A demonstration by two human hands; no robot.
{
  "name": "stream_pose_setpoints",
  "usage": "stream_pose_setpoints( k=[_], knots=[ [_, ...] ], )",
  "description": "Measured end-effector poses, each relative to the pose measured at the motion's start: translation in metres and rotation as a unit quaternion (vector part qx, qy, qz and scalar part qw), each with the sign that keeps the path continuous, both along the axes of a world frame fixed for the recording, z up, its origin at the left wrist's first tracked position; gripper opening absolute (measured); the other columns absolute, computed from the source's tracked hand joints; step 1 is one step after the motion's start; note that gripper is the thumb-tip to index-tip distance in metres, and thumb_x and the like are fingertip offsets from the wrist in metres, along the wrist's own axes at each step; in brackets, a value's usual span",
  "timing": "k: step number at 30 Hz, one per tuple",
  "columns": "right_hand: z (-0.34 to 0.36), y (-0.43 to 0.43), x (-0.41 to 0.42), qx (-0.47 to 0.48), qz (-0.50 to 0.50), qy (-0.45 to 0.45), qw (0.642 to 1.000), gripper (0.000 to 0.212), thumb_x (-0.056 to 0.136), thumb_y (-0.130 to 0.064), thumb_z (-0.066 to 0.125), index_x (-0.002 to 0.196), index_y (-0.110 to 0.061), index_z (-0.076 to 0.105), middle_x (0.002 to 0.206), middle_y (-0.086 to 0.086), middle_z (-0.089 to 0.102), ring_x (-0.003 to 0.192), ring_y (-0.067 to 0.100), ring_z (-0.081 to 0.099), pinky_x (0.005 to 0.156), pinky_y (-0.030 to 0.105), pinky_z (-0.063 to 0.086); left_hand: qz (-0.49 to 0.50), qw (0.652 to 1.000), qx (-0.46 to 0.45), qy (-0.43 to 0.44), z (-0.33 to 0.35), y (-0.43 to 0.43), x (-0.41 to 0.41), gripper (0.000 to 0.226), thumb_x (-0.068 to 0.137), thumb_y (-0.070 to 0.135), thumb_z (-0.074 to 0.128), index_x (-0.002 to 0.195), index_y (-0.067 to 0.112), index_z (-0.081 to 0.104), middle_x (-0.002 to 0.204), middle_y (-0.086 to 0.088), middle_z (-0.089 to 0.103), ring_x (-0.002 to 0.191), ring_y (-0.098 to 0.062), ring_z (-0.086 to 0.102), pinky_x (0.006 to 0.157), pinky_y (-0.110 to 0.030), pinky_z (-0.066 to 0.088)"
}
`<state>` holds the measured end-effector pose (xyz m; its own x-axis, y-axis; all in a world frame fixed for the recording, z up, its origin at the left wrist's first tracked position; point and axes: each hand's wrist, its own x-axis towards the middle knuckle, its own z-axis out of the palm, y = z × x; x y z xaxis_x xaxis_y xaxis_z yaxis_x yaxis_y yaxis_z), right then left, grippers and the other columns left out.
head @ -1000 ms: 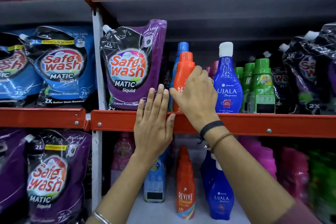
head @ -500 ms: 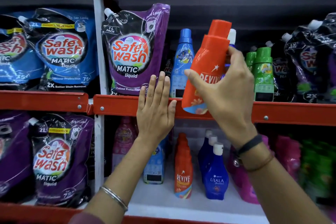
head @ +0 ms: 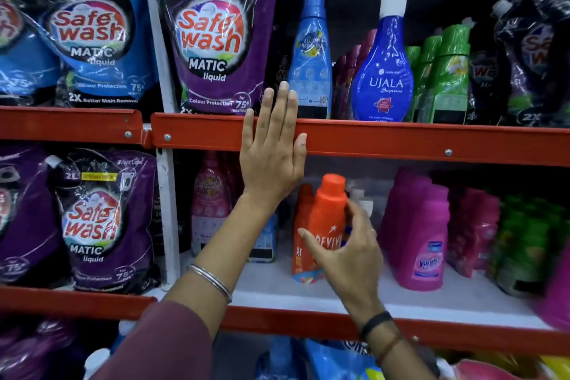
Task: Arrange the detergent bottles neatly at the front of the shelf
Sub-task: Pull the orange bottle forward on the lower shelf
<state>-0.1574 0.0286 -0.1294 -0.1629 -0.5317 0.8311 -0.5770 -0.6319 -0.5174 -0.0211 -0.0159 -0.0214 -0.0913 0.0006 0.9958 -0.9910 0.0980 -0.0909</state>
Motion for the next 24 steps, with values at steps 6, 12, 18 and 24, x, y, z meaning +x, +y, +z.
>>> stream_pose_setpoints(
  k=[6,12,18,24],
  knots=[
    [-0.047,-0.027,0.013,0.103,-0.011,0.036,0.994,0.08,0.063,-0.049,0.081,0.125,-0.013,0.047,0.114,0.007,0.062,0.101,0.027,0.061,0.074,0.037,0.05,0.006,1.0,-0.016,-0.004,0.0,-0.005,0.001,0.054,0.099,0.032,0.024,0.148,0.008,0.027,0.154,-0.009,0.034,0.144,-0.023,0.023,0.119,-0.043,0.011],
    [-0.064,-0.038,0.019,0.163,-0.005,0.046,0.985,0.079,0.065,-0.047,0.08,0.125,-0.015,0.041,0.118,0.007,0.059,0.106,0.028,0.058,0.079,0.04,0.05,0.007,1.0,-0.022,-0.008,-0.001,-0.007,0.002,0.054,0.099,0.032,0.027,0.148,0.008,0.029,0.154,-0.009,0.034,0.145,-0.023,0.023,0.119,-0.044,0.013],
    [-0.071,-0.041,0.022,0.159,-0.021,0.061,0.985,0.081,0.063,-0.051,0.08,0.125,-0.015,0.041,0.116,0.006,0.06,0.103,0.027,0.059,0.076,0.037,0.05,0.005,1.0,-0.025,-0.007,-0.001,-0.007,0.002,0.054,0.099,0.033,0.027,0.147,0.007,0.031,0.153,-0.009,0.035,0.144,-0.023,0.024,0.119,-0.043,0.013],
    [-0.068,-0.036,0.014,0.151,-0.026,0.099,0.983,0.088,0.059,-0.067,0.073,0.121,-0.014,0.042,0.115,0.007,0.058,0.103,0.029,0.059,0.075,0.038,0.051,0.009,1.0,-0.008,-0.008,0.0,-0.003,0.001,0.054,0.1,0.033,0.026,0.147,0.007,0.03,0.154,-0.009,0.034,0.144,-0.024,0.024,0.119,-0.044,0.013]
  ],
)
